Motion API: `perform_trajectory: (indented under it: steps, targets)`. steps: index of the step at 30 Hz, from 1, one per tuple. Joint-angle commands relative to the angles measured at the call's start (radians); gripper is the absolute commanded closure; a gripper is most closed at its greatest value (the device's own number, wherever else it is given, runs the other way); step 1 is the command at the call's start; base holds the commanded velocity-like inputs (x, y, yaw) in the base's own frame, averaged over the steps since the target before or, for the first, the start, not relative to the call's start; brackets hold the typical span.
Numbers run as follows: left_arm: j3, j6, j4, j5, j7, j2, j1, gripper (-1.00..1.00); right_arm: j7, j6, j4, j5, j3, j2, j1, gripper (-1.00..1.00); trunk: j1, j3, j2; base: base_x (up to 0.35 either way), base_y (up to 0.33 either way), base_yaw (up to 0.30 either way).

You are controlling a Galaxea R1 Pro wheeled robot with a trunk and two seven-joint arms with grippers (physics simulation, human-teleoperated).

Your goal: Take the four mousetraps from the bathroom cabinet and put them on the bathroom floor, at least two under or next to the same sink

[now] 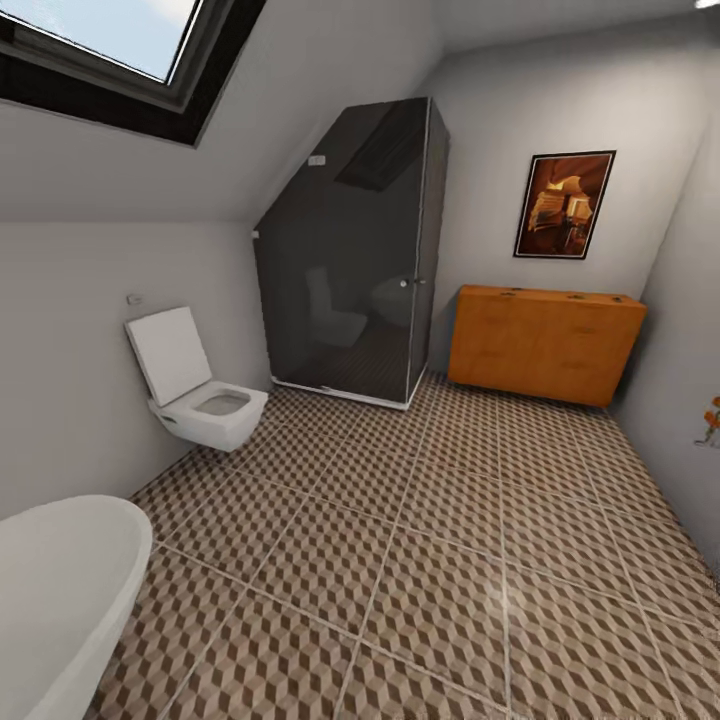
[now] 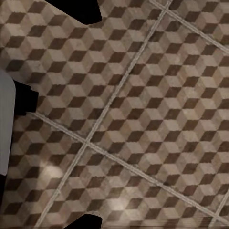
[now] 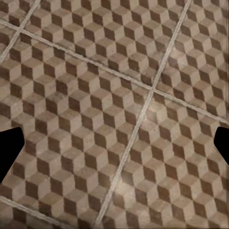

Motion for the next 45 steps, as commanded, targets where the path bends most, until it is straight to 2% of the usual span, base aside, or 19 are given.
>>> perform_trajectory:
  steps: [1,26,38,45]
  targets:
    - [0.004,-0.002,0.0,0.0,0.0,-0.001,0.0,-1.0,0.001,-0.003,0.001,0.006,0.0,0.0,-0.001,-1.0,0.0,-0.002,-0.001,0.0,0.0,-0.267]
    - [0.005,-0.001,0.0,0.0,0.0,-0.001,0.0,-1.0,0.001,-0.003,0.001,0.006,0.0,0.0,-0.001,-1.0,0.0,-0.007,-0.001,0.0,0.0,-0.262]
    - [0.007,-0.001,0.0,-0.001,0.003,0.001,0.0,-1.0,0.001,-0.003,0.001,0.008,0.001,0.0,-0.001,-1.0,0.0,-0.007,-0.001,0.009,0.0,-0.063]
    - [0.008,0.004,0.0,-0.003,0.005,0.005,0.0,-1.0,0.001,-0.003,0.001,0.009,0.003,0.001,-0.001,-1.0,0.0,-0.007,-0.001,0.197,0.0,-0.007]
